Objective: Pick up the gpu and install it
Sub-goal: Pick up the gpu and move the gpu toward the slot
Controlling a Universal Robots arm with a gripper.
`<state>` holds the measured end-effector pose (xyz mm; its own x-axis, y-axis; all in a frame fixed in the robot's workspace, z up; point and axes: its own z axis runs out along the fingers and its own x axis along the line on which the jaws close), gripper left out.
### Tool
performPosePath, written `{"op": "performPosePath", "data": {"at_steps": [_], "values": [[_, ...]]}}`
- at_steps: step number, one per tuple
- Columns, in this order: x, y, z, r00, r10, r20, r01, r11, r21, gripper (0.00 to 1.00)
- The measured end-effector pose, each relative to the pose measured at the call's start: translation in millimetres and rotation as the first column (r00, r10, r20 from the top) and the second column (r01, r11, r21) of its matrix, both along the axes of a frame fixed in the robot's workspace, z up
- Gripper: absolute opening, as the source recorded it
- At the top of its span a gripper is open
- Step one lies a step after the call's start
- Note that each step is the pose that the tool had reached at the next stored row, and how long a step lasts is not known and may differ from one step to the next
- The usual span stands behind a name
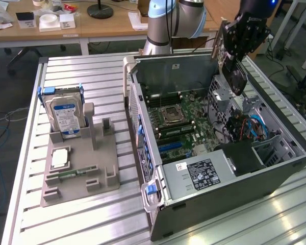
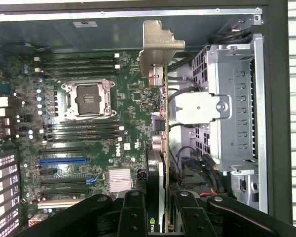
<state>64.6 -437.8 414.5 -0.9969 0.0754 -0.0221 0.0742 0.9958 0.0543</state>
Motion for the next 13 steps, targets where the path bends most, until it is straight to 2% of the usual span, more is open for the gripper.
{"op": "performPosePath", "data": {"at_steps": [13], "values": [[3.0, -0.1, 0.0, 1.0, 0.0, 0.0, 0.0, 1.0, 0.0, 0.27]]}}
